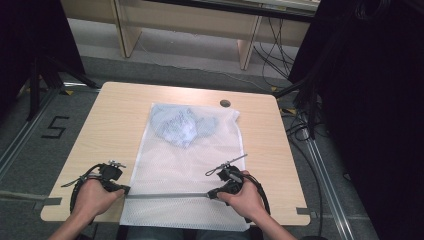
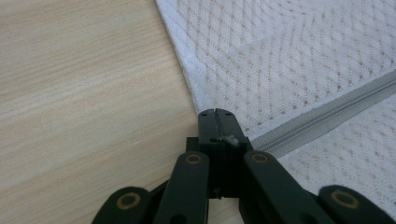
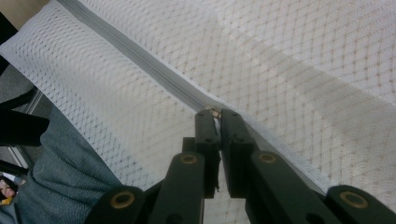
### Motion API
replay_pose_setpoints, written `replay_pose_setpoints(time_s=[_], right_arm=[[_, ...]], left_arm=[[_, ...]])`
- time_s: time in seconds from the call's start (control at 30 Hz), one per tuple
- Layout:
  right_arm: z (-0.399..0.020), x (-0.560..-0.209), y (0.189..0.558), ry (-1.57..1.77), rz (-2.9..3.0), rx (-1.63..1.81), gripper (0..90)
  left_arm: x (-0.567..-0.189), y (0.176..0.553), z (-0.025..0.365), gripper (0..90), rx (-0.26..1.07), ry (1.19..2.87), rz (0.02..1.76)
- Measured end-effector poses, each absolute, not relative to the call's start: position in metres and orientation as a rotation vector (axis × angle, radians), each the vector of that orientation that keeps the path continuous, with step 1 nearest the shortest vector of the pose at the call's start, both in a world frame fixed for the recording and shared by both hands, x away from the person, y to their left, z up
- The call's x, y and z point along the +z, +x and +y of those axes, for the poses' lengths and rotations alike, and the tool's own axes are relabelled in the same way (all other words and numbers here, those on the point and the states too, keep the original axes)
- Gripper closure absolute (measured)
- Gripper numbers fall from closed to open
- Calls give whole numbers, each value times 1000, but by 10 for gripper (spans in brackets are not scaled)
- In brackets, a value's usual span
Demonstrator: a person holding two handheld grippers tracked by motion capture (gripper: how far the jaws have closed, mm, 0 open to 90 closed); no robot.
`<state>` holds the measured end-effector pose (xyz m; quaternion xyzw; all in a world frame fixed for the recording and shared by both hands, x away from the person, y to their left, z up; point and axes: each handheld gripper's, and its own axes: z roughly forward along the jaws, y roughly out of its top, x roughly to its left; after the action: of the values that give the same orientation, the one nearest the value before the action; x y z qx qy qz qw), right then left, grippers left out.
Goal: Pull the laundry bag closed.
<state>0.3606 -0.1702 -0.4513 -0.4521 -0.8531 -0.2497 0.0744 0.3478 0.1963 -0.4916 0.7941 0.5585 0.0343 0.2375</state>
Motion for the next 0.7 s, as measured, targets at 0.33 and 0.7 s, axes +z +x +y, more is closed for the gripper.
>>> replay_pose_setpoints(time_s=[0.33, 0.7], right_arm=[[-179, -453, 361, -1372, -2563, -772, 871], [-186, -452, 360, -1394, -2550, -775, 870]], left_arm=[[-492, 348, 196, 899, 92, 2172, 1533], [-492, 348, 196, 899, 91, 2172, 1535]])
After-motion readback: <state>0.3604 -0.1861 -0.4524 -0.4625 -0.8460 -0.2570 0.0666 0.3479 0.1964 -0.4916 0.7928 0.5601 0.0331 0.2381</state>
